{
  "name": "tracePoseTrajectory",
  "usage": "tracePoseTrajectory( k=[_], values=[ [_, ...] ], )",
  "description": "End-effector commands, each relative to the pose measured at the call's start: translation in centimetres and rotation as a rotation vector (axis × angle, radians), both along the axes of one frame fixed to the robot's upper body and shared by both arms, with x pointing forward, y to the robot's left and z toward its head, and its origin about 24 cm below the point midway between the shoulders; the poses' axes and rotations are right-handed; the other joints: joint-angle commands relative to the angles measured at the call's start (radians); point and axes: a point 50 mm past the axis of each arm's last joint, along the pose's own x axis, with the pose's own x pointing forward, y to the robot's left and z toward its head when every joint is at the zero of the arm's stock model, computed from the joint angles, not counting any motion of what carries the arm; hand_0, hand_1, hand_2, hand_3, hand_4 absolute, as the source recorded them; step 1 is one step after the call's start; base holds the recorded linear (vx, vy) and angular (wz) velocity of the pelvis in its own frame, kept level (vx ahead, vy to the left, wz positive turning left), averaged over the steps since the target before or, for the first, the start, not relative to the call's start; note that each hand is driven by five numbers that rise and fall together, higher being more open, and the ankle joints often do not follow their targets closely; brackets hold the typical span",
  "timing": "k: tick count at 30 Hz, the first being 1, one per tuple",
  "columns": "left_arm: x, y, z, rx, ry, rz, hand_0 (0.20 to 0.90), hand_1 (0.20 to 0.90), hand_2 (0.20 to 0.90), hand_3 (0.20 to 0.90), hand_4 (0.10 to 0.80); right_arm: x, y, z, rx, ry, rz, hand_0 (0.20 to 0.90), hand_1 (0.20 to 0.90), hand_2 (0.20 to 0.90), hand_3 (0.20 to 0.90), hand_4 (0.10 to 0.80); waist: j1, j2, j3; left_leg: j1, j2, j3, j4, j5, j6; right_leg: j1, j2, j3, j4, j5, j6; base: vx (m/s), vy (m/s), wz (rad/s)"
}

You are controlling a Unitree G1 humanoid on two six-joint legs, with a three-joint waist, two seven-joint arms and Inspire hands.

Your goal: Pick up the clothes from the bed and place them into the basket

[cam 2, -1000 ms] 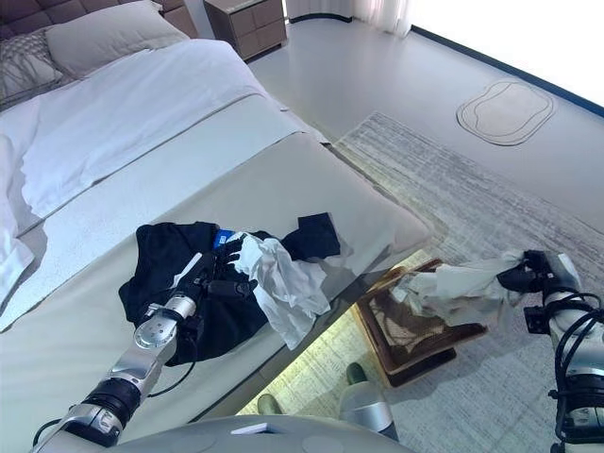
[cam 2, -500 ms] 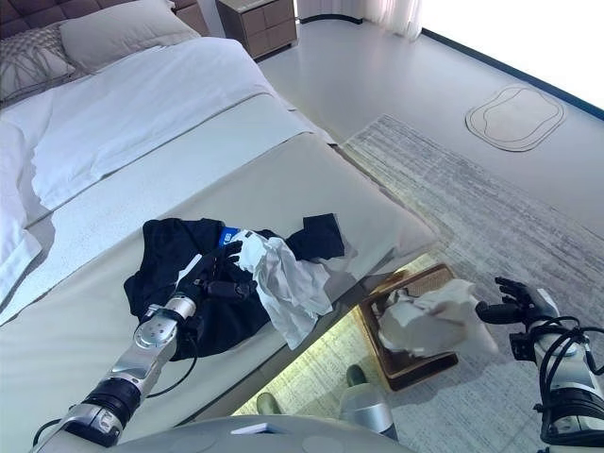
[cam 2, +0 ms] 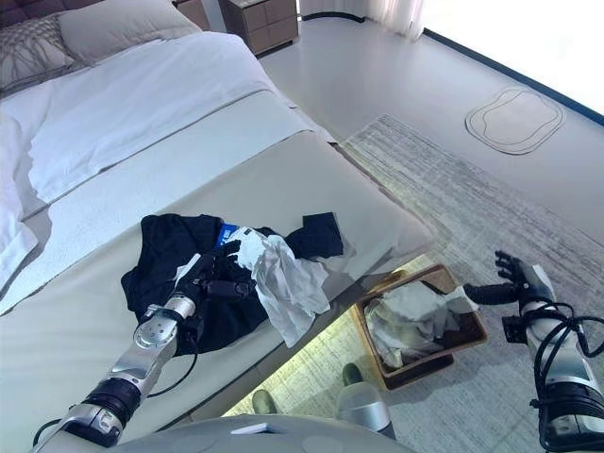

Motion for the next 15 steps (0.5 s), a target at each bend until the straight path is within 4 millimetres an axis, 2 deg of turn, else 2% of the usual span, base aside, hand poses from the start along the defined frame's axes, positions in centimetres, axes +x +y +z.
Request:
tracePoseTrajectory(
  k=[1,6,9,15],
  values=[
    [2.3,0.0,3.6,0.011,-0.213,0.012,0.900,0.900,0.900,0.900,0.800,3.9,0.5,7.4,-0.180,-0.317,0.059,0.900,0.900,0.900,0.900,0.800,0.069,-0.020,-0.036,0.023,-0.019,-0.072,0.105,-0.178,0.024,-0.094,0.032,-0.059,0.102,-0.029,-0.001,-0.017,-0.020,0.16],
    [2.4,-0.1,3.8,0.007,-0.230,0.027,0.900,0.900,0.900,0.900,0.800,6.5,2.9,10.3,-0.318,-0.407,0.134,0.900,0.900,0.900,0.900,0.800,0.126,-0.020,-0.034,0.001,-0.030,-0.116,0.099,-0.166,0.018,-0.078,0.023,-0.101,0.095,-0.041,-0.011,-0.025,-0.028,0.27],
    [2.2,0.1,3.9,0.000,-0.237,0.027,0.900,0.900,0.900,0.900,0.800,7.7,4.4,11.3,-0.372,-0.425,0.211,0.900,0.900,0.900,0.900,0.800,0.155,-0.019,-0.037,-0.004,-0.036,-0.143,0.092,-0.158,0.016,-0.065,0.019,-0.126,0.094,-0.050,-0.017,0.016,-0.021,0.29],
    [1.7,0.6,4.0,0.004,-0.240,0.026,0.900,0.900,0.900,0.900,0.800,9.9,8.5,11.6,-0.391,-0.412,0.392,0.900,0.900,0.900,0.900,0.800,0.220,-0.020,-0.039,-0.023,-0.045,-0.198,0.101,-0.147,0.009,-0.044,0.005,-0.180,0.106,-0.072,-0.031,0.039,-0.019,0.38]
  ],
)
